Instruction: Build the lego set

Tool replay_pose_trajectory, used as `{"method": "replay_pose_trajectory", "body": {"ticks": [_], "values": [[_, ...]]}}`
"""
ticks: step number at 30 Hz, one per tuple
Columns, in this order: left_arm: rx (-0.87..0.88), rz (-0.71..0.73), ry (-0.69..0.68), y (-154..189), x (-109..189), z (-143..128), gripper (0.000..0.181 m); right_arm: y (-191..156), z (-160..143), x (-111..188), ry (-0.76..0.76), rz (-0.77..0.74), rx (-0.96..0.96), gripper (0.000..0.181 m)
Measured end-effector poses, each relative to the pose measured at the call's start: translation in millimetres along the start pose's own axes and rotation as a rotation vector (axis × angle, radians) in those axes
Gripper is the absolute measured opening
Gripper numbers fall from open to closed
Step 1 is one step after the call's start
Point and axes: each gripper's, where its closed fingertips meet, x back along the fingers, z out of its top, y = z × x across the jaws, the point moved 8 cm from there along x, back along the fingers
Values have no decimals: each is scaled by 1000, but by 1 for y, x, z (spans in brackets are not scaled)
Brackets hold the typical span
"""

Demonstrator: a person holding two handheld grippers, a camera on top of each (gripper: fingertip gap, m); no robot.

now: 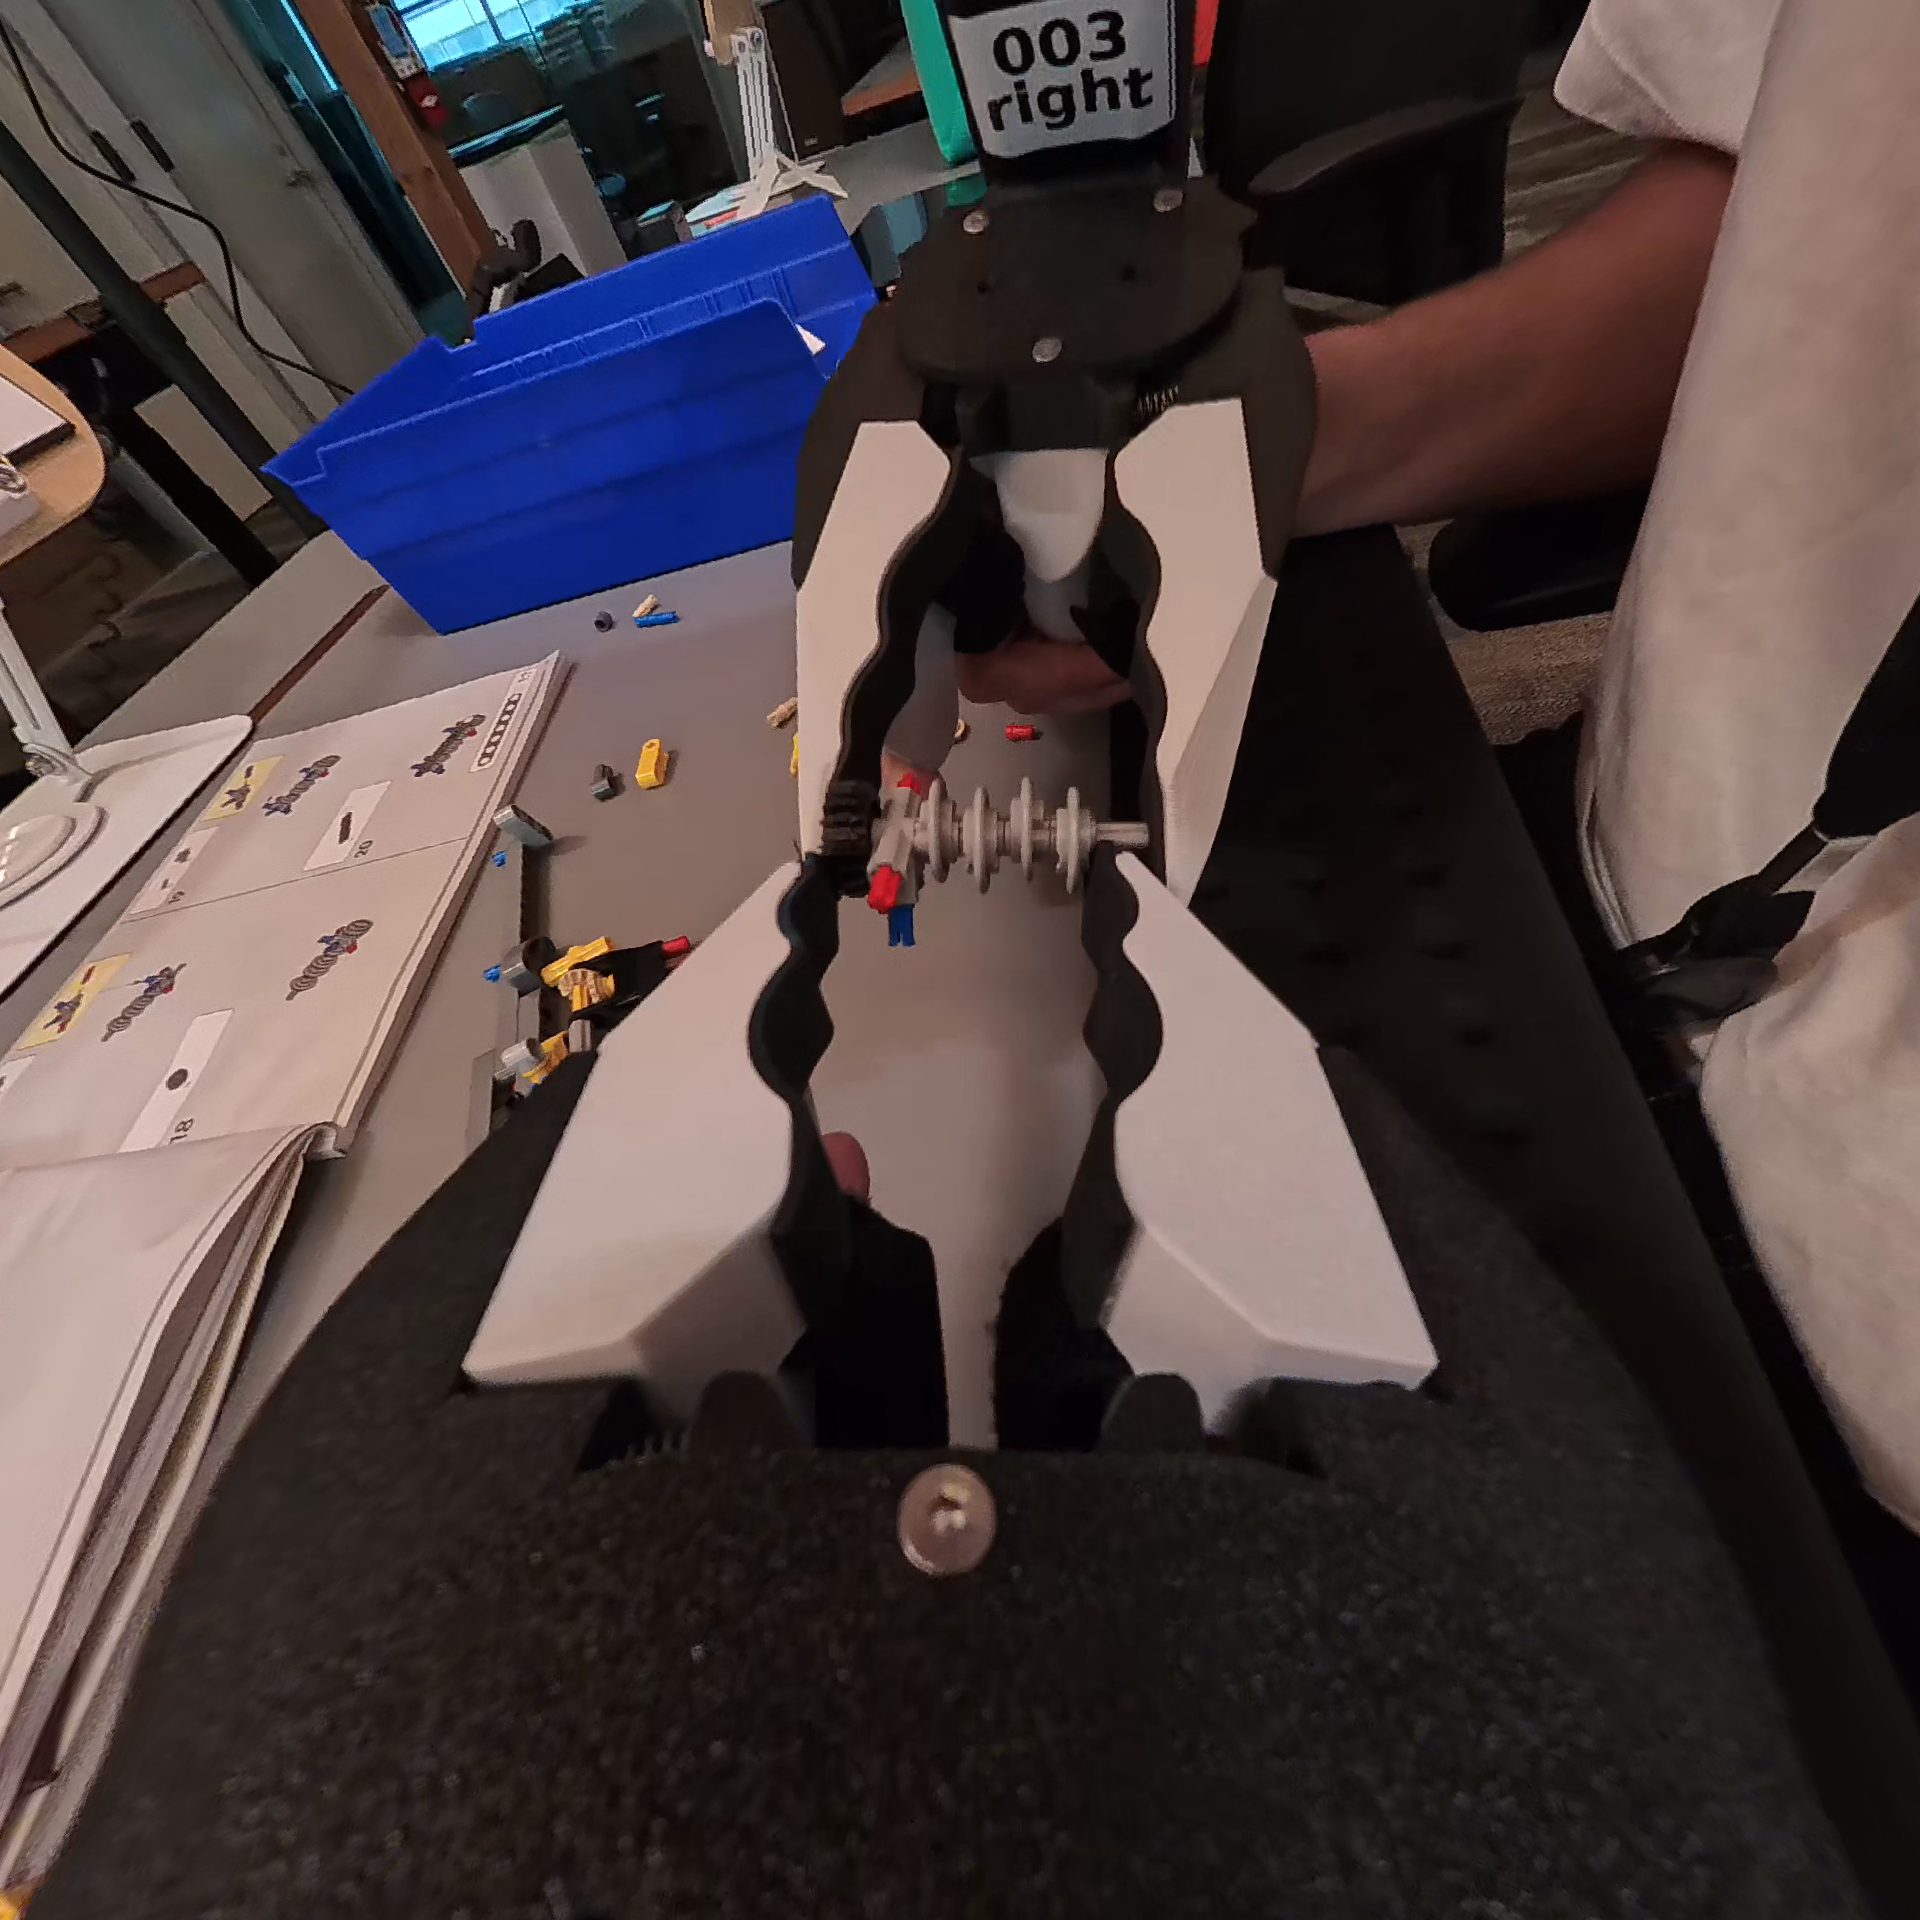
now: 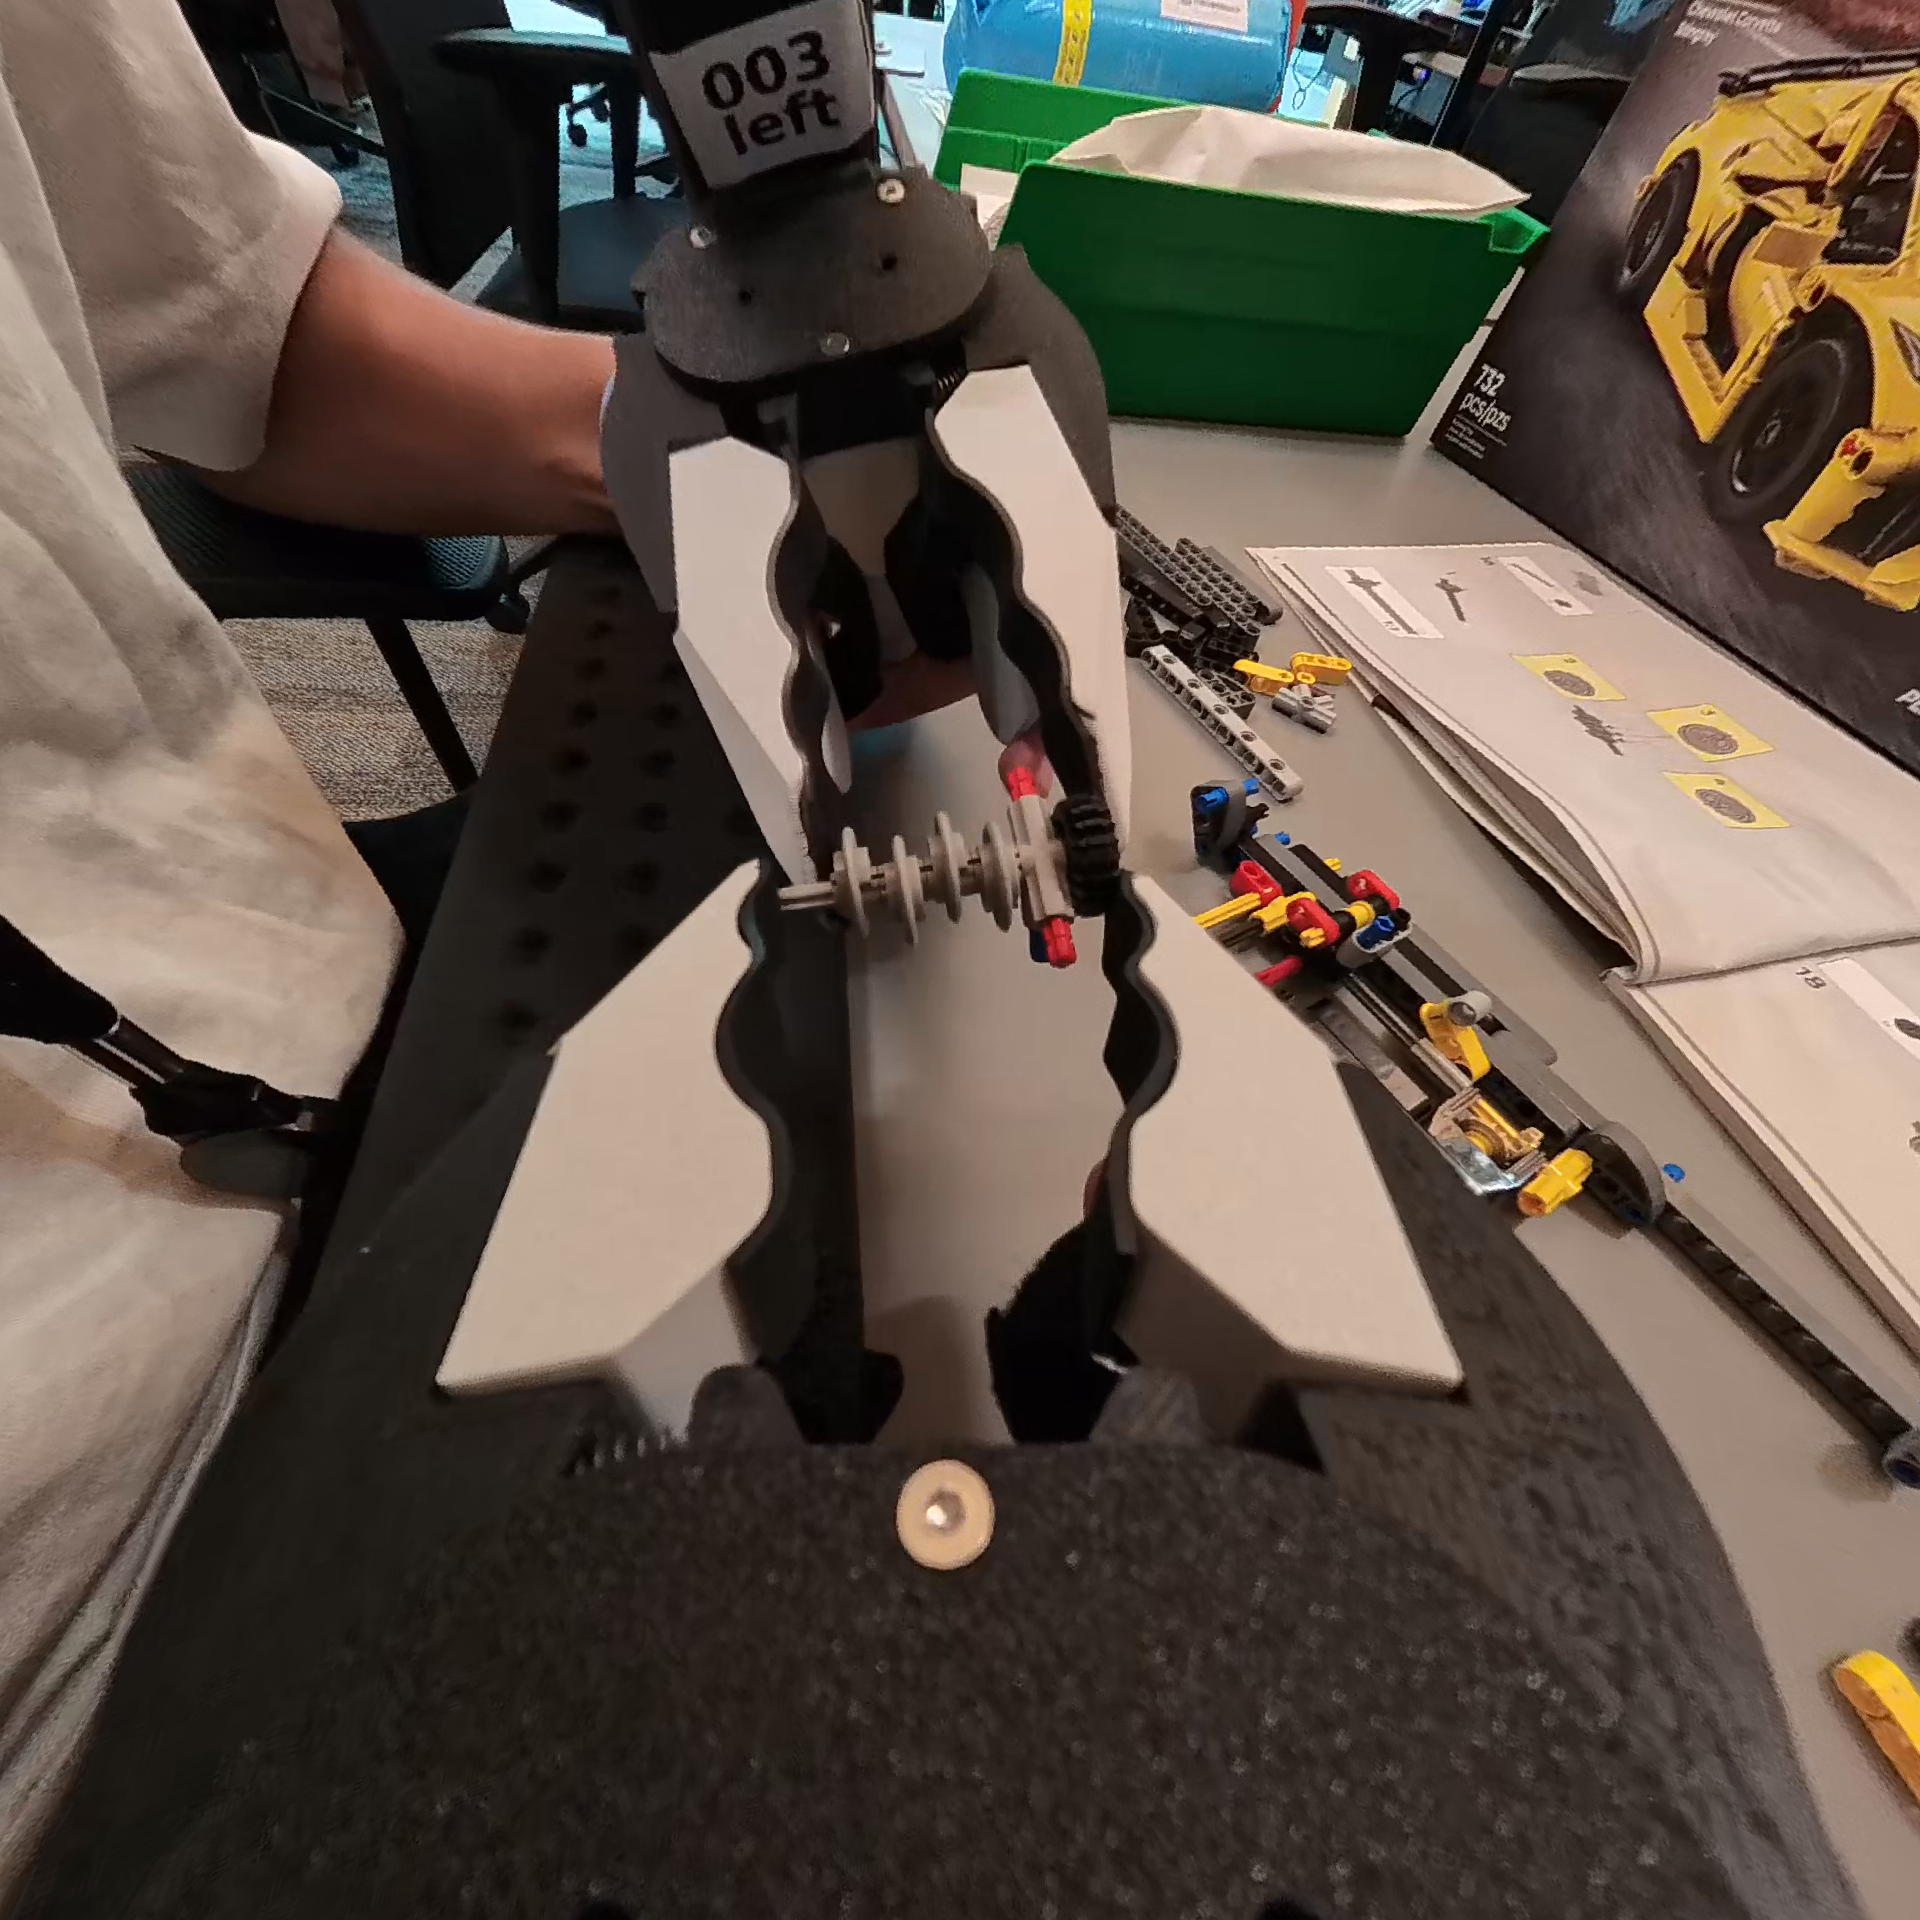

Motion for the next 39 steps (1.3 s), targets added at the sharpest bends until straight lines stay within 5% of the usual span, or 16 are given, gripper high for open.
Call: {"method": "replay_pose_trajectory", "body": {"ticks": [39], "values": [[-176, 70, -197, 7, -12, -18, 47, 0, -17, -15, -205, -24, 27, 60]]}}
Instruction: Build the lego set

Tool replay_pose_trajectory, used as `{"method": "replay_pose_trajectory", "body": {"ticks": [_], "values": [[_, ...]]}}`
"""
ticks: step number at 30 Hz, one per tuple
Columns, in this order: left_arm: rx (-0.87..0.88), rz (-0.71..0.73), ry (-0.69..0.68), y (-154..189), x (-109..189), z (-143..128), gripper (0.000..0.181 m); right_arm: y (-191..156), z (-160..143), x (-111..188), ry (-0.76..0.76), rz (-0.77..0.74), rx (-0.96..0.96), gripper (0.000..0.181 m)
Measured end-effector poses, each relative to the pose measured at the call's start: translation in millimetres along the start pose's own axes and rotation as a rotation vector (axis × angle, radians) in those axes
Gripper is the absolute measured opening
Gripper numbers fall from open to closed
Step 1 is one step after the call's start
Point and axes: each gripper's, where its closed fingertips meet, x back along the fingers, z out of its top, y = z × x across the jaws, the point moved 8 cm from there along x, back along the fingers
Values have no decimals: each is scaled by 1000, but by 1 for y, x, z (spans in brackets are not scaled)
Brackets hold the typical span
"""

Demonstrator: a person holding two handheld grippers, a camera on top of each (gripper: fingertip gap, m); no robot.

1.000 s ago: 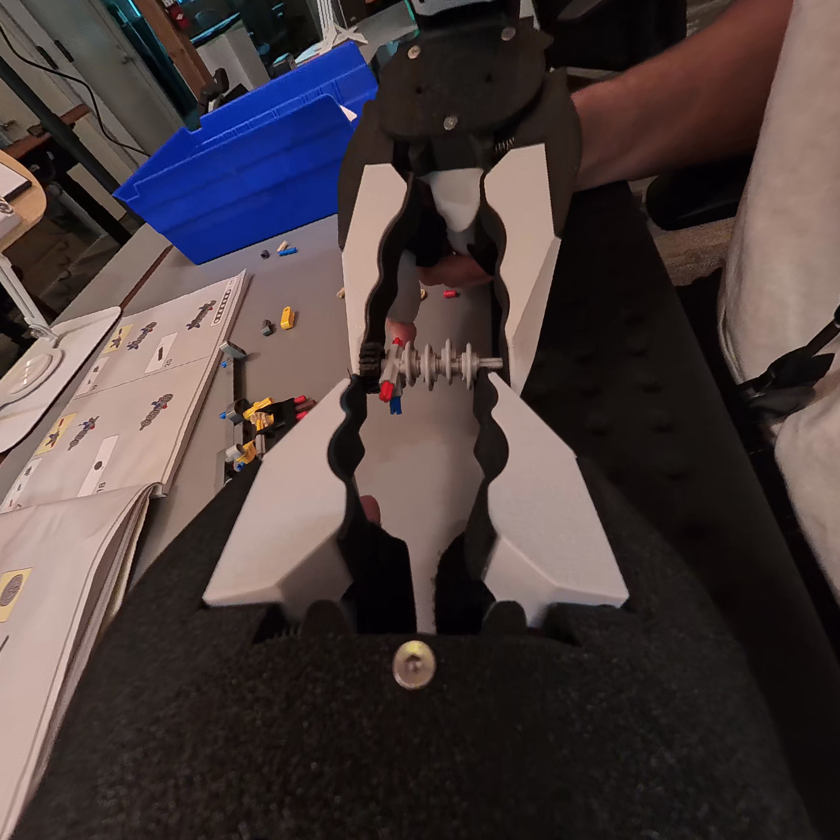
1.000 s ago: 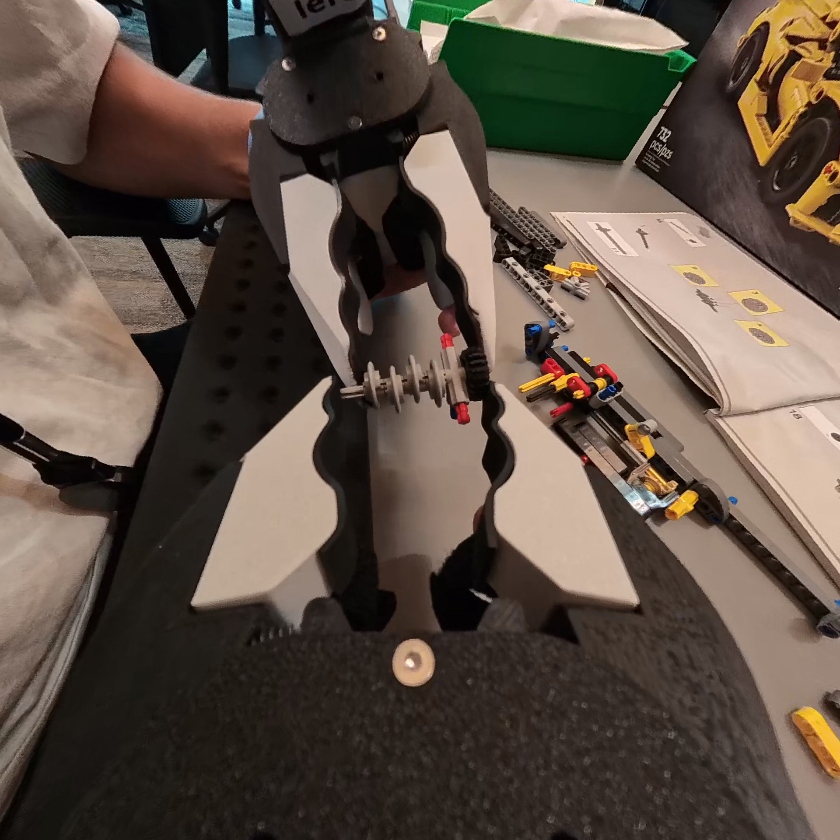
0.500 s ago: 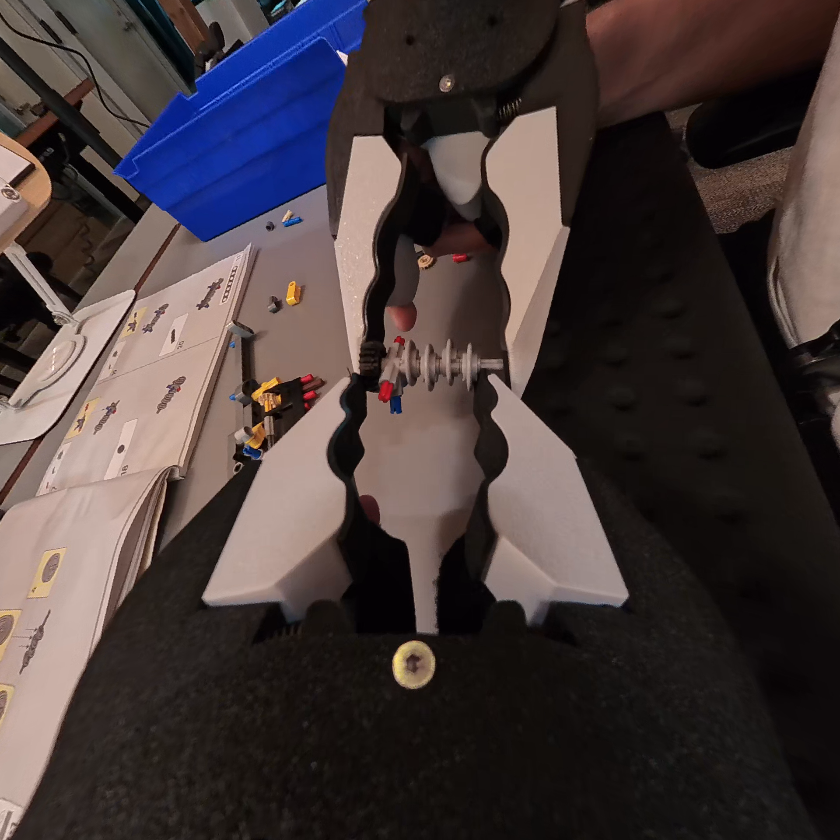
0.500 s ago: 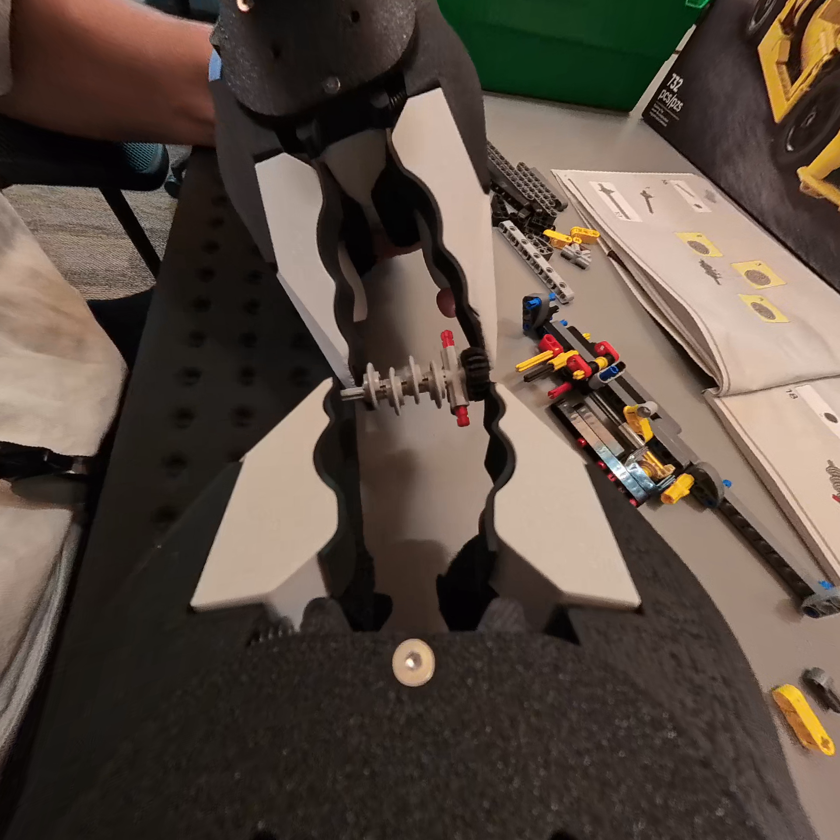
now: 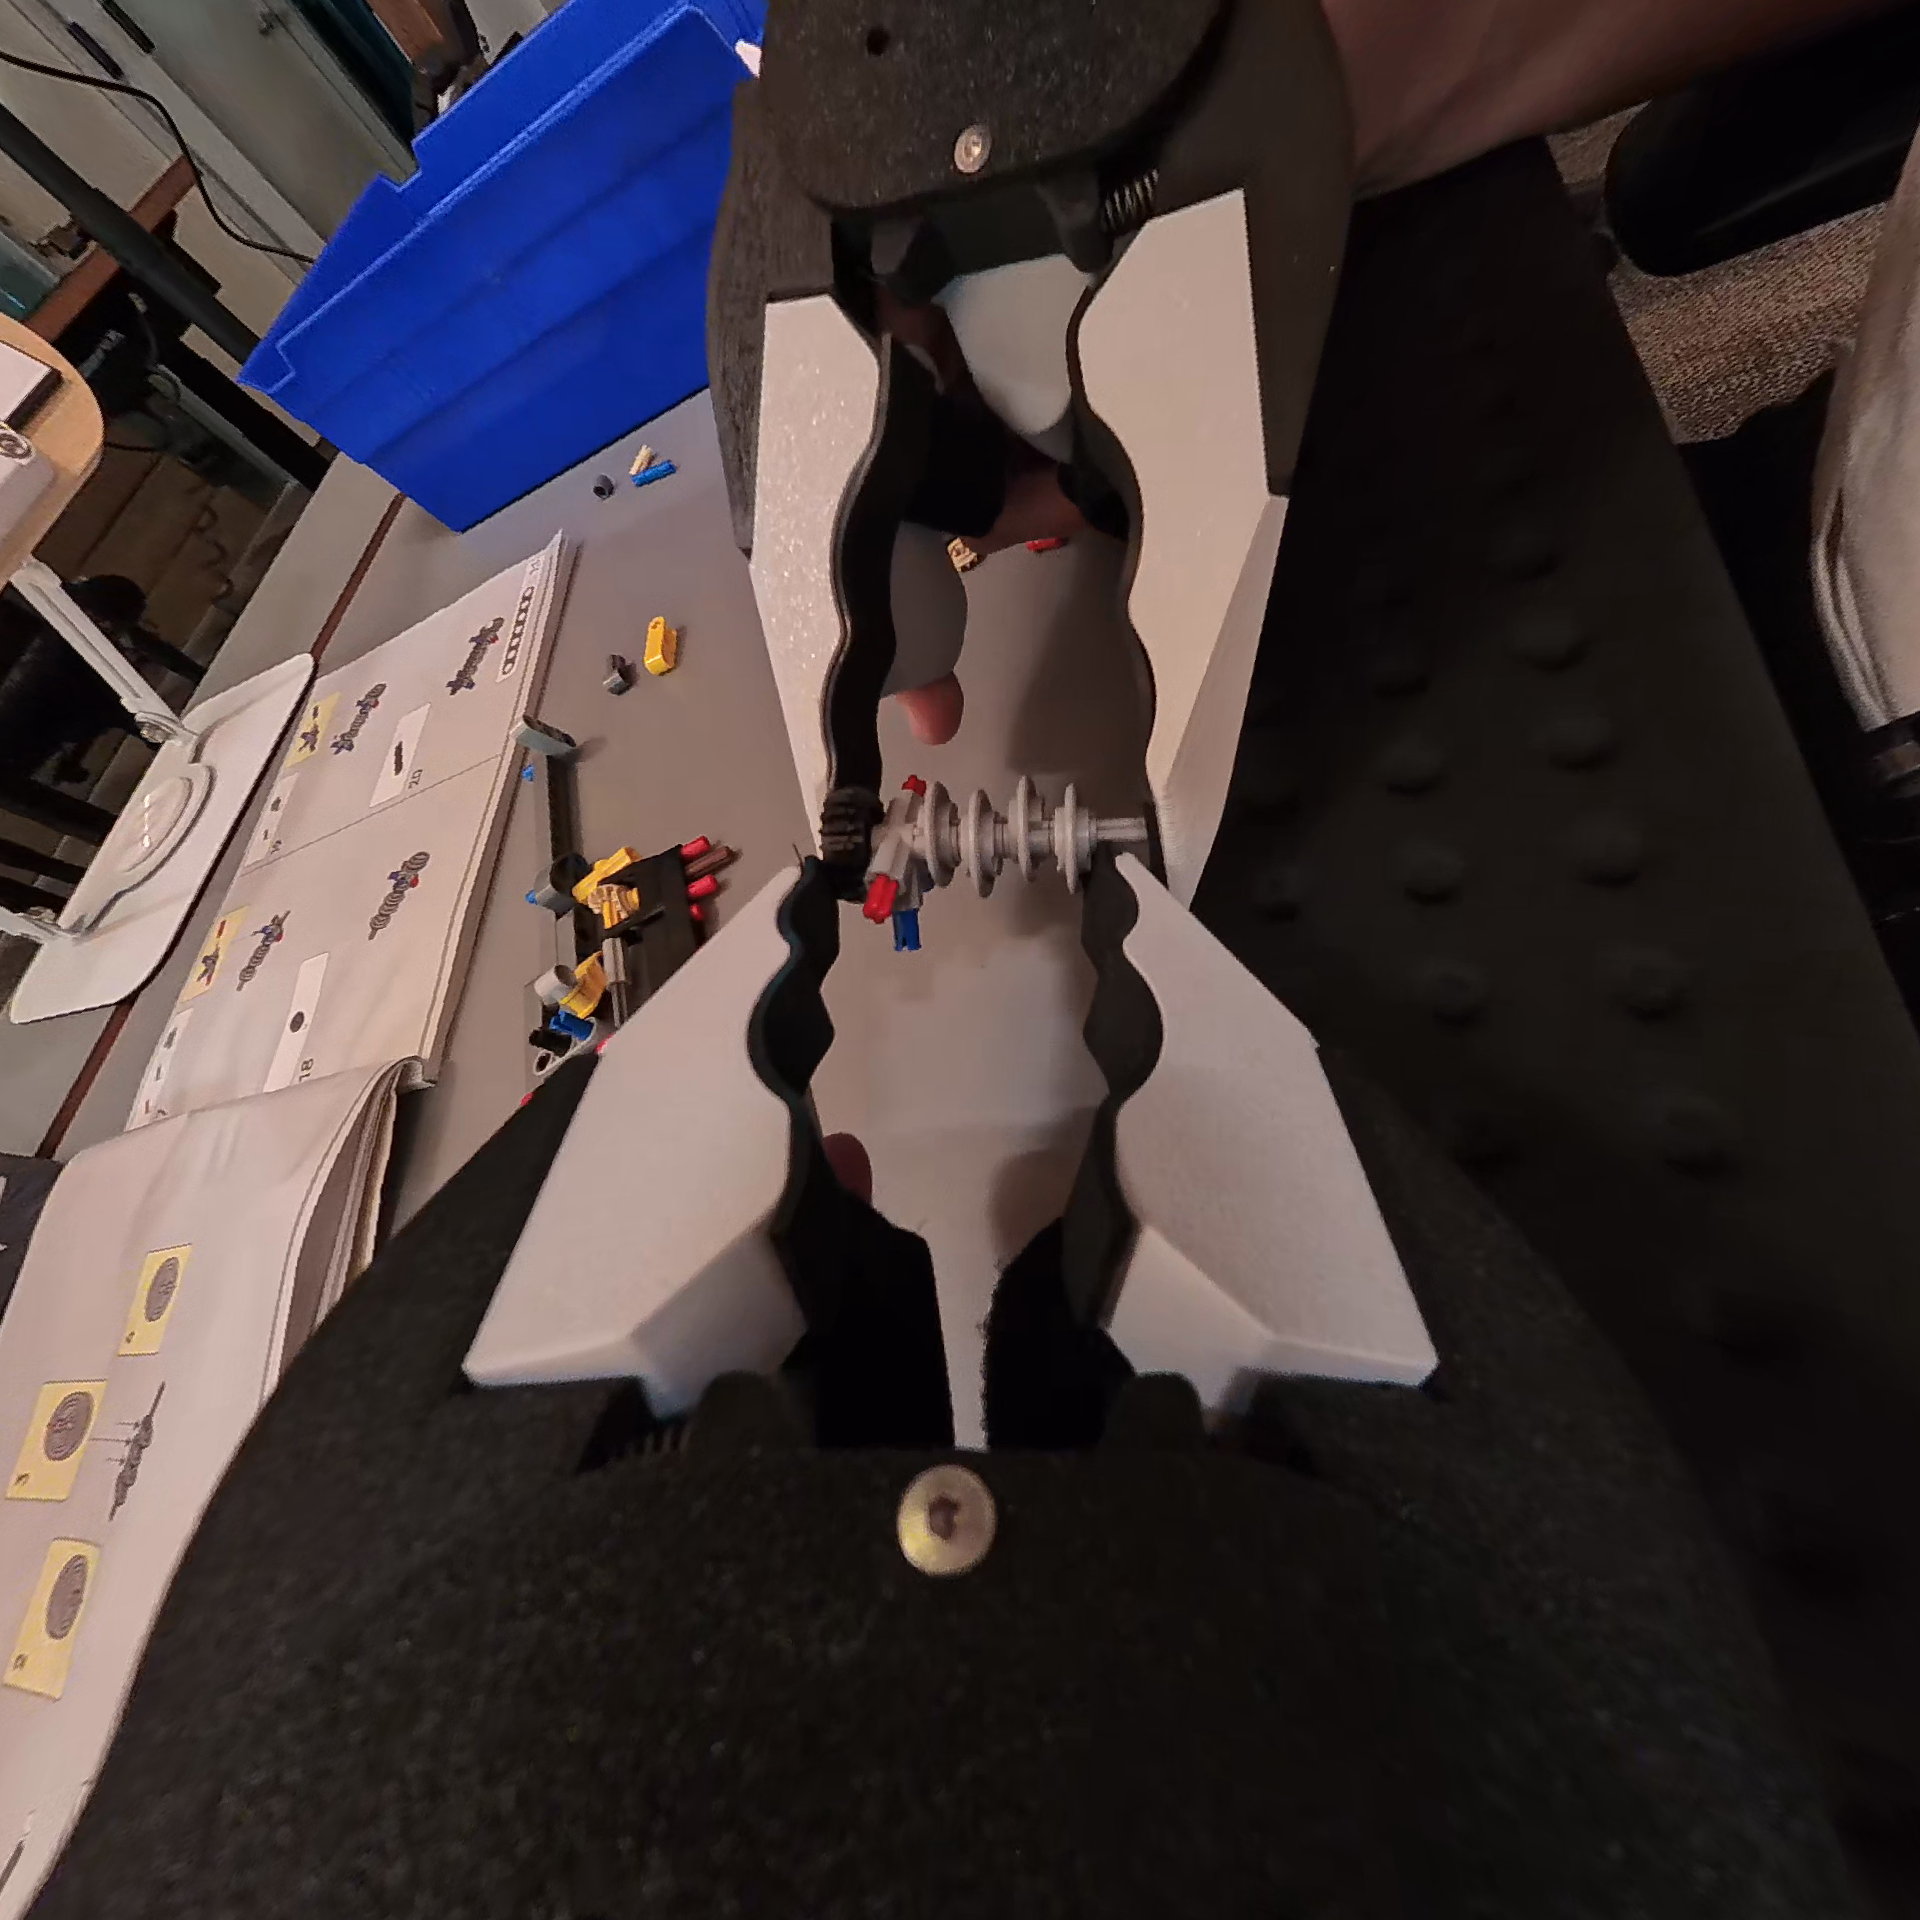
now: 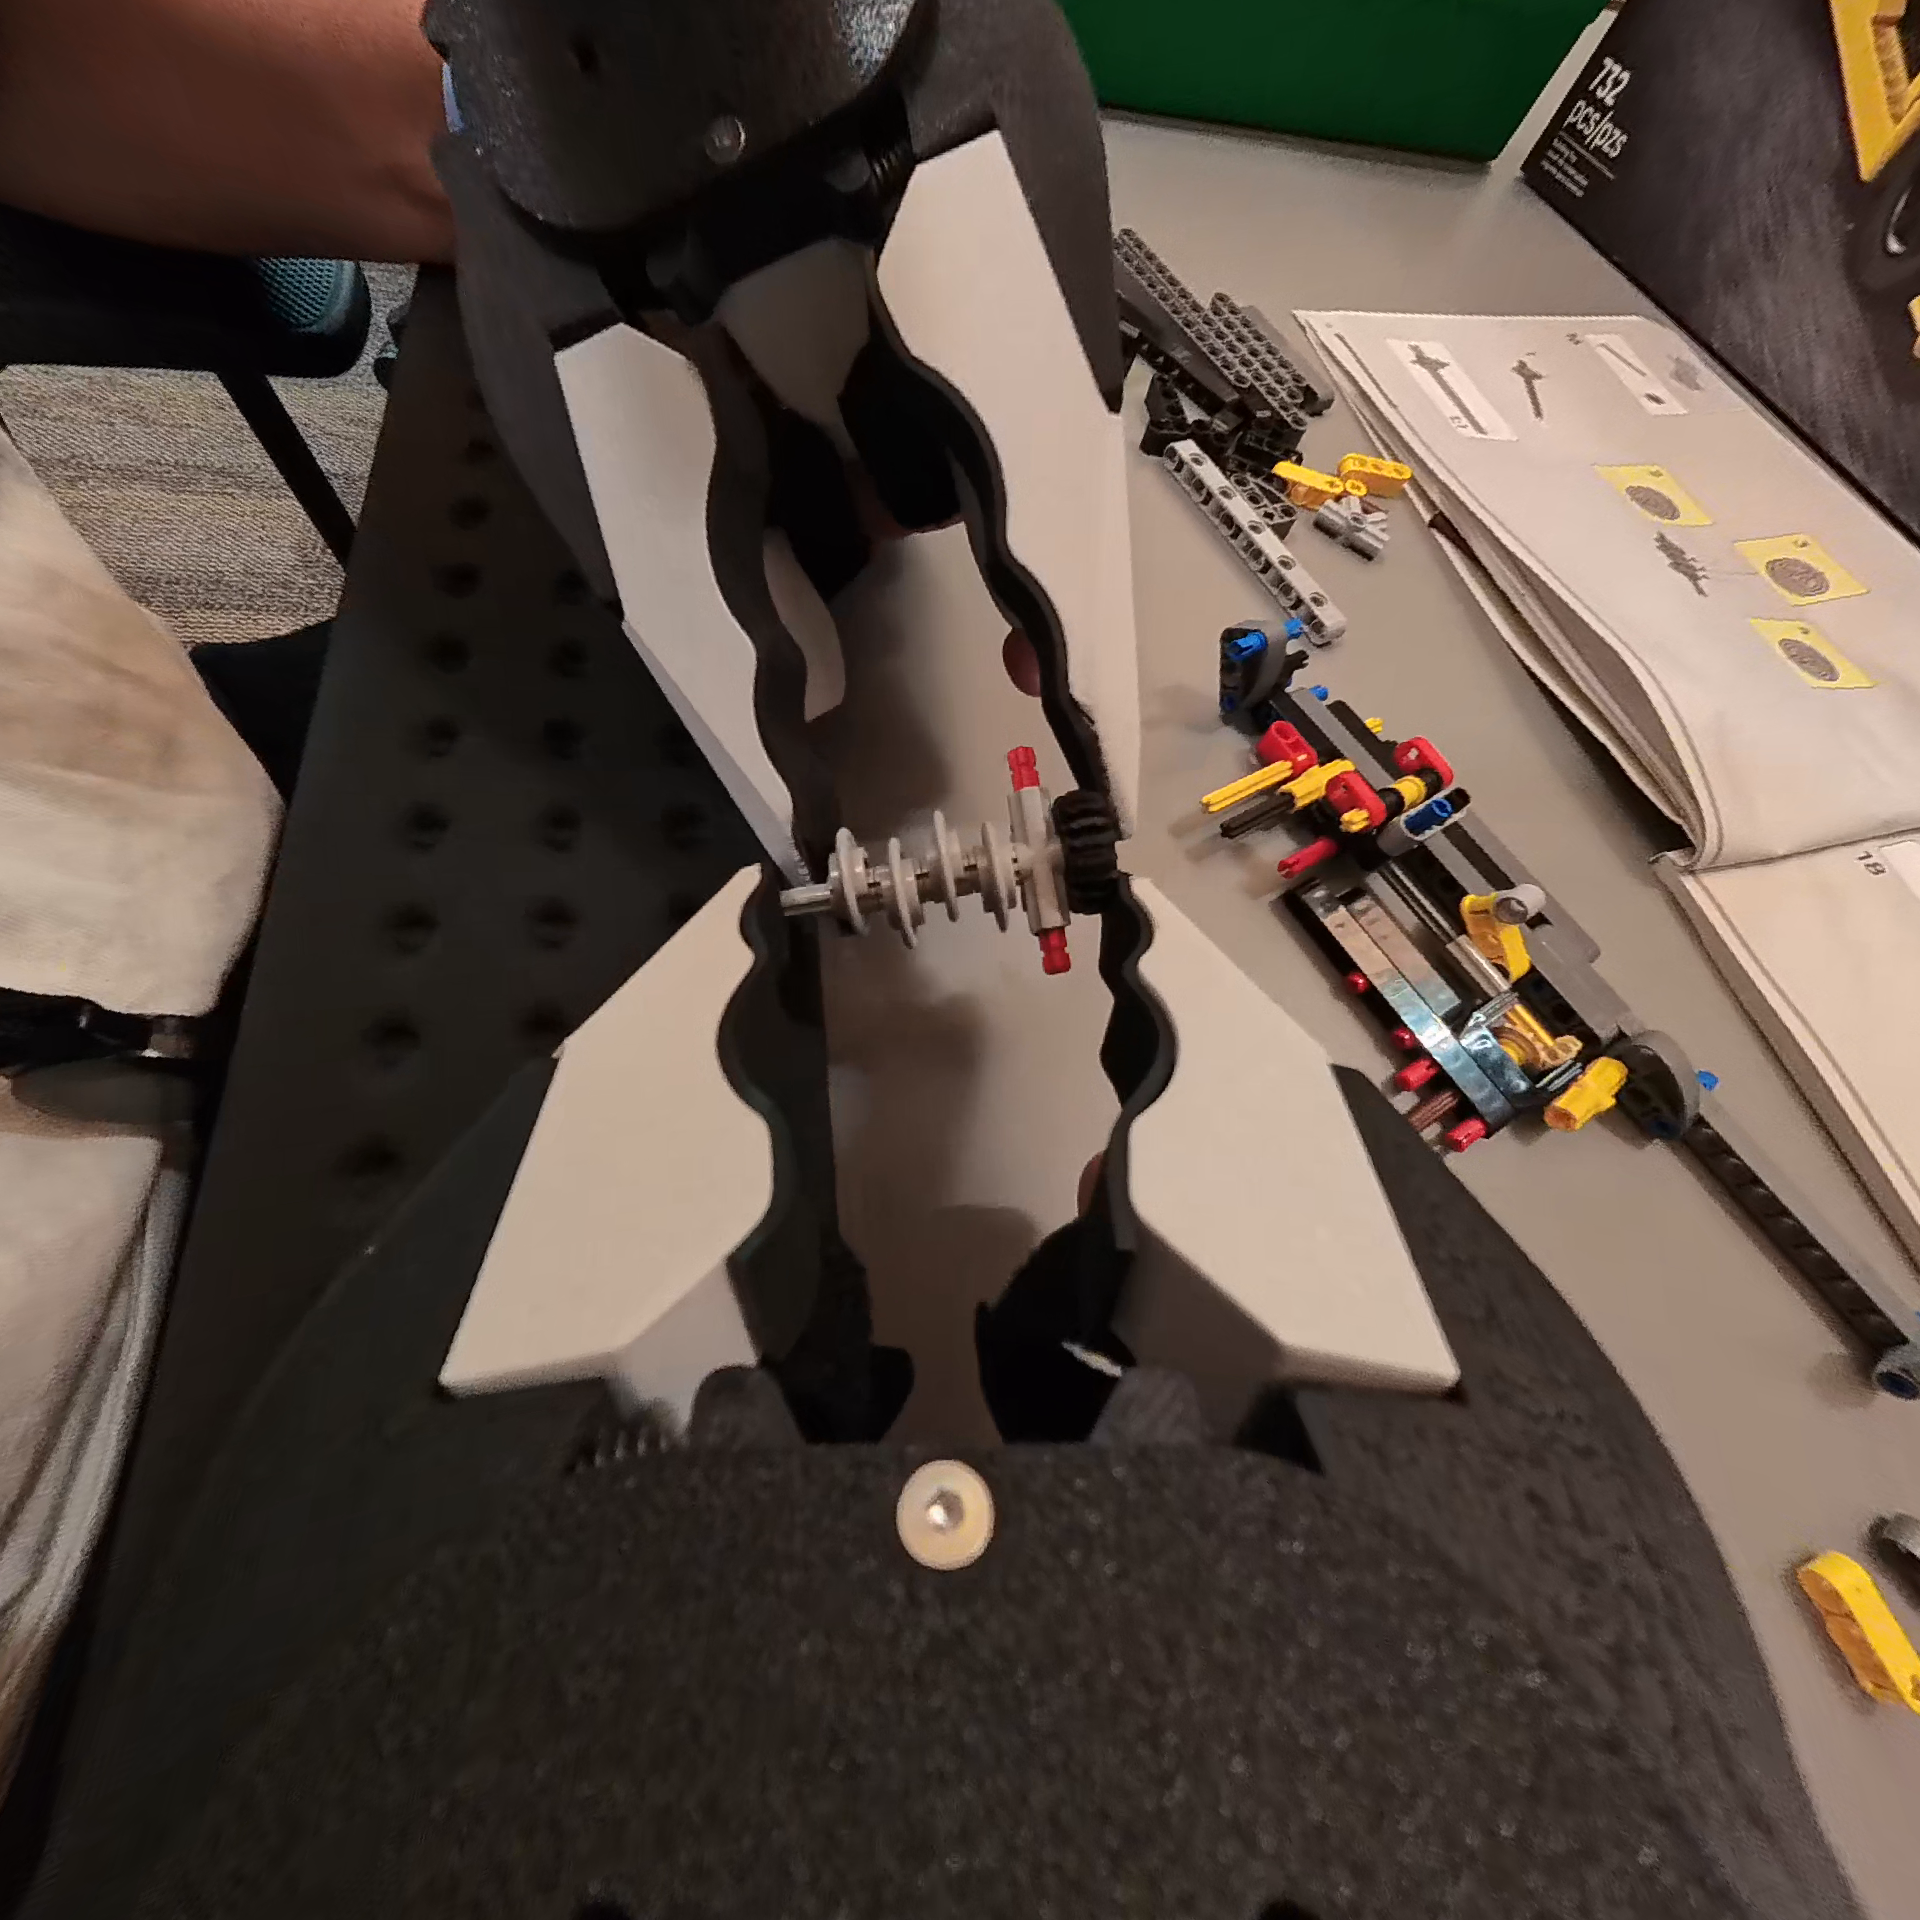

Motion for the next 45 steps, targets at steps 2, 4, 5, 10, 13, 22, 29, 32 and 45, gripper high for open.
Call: {"method": "replay_pose_trajectory", "body": {"ticks": [2, 4, 5, 10, 13, 22, 29, 32, 45], "values": [[-10, 3, -4, 1, 0, 0, 47, 0, -1, 0, -2, 7, -3, 60], [-8, 2, -3, 1, 0, 0, 47, 0, -1, 0, -3, 9, -4, 59], [-12, 4, -1, 1, 0, 0, 47, 0, 0, 0, 0, 8, -4, 59], [-22, 3, -5, 2, -1, 0, 47, 0, -1, 0, -3, 24, -12, 59], [-30, 4, -7, 3, -1, 0, 47, 0, -2, 0, -7, 27, -13, 58], [-45, 5, -14, 4, -2, -1, 46, -1, -2, -1, -15, 19, 3, 57], [-46, 4, -10, 4, -1, -1, 46, -1, -2, -1, -13, 23, 2, 57], [-60, 39, 16, 1, 0, 0, 46, 0, 0, 1, 20, -18, 36, 58], [-95, 141, 19, -6, 0, 1, 47, 10, -1, 2, 80, -38, -23, 62]]}}
